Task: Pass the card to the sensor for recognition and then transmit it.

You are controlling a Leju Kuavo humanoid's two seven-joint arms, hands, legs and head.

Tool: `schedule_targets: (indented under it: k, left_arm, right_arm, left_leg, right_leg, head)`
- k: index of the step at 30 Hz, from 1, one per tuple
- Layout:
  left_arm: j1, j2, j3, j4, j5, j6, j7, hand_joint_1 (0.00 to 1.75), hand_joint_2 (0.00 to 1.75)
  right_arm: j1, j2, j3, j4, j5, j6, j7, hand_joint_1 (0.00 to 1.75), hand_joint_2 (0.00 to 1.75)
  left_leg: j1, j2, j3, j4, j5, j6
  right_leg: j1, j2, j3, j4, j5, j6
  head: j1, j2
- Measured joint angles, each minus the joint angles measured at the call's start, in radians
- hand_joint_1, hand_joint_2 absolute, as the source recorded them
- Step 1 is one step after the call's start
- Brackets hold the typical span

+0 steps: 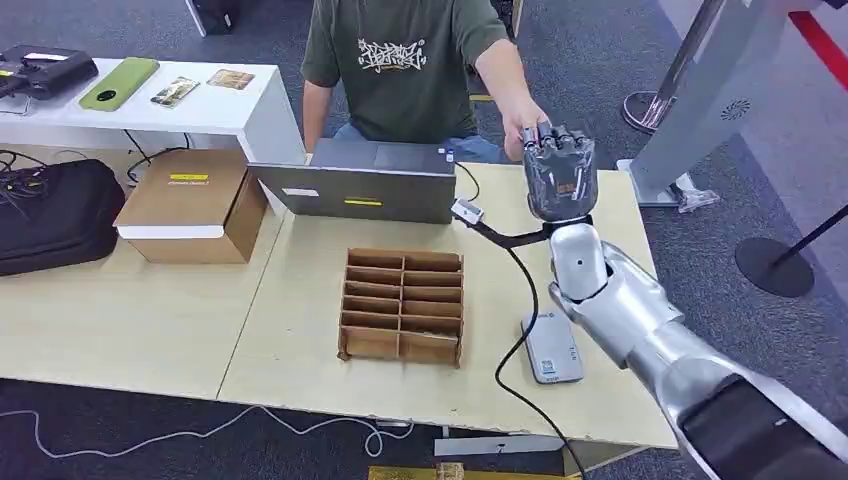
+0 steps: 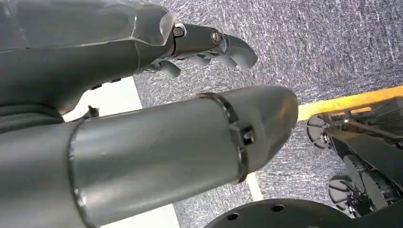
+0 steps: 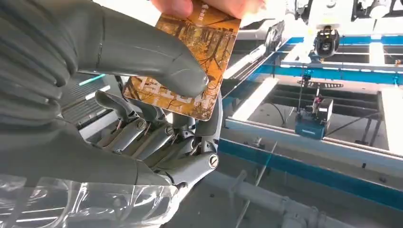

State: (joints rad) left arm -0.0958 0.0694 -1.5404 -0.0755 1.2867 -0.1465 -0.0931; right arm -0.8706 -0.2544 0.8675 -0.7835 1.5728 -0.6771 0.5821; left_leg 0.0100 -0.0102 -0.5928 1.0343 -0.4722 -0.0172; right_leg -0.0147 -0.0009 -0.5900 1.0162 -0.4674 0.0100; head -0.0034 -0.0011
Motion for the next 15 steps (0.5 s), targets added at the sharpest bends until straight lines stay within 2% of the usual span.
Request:
schedule_targets:
  k: [11,15]
  left_arm:
    - [0.0,0.002,0.0,0.0,0.006,-0.006,0.003,0.0,0.0]
    - [0.0,0.002,0.0,0.0,0.016,-0.005,0.003,0.0,0.0]
  right_arm:
    - [0.009,0.027,-0.067,0.046,0.0,0.0,-0.09,0.0,1.75]
    - [0.036,0.039,-0.135,0.045,0.0,0.0,-0.135,0.0,1.75]
  left_leg:
    - [0.0,0.0,0.0,0.0,0.0,0.0]
    - [0.0,0.0,0.0,0.0,0.0,0.0]
  right_leg:
    - [0.0,0.0,0.0,0.0,0.0,0.0]
    - [0.0,0.0,0.0,0.0,0.0,0.0]
  head:
    - [0.0,0.0]
    - [0.0,0.0]
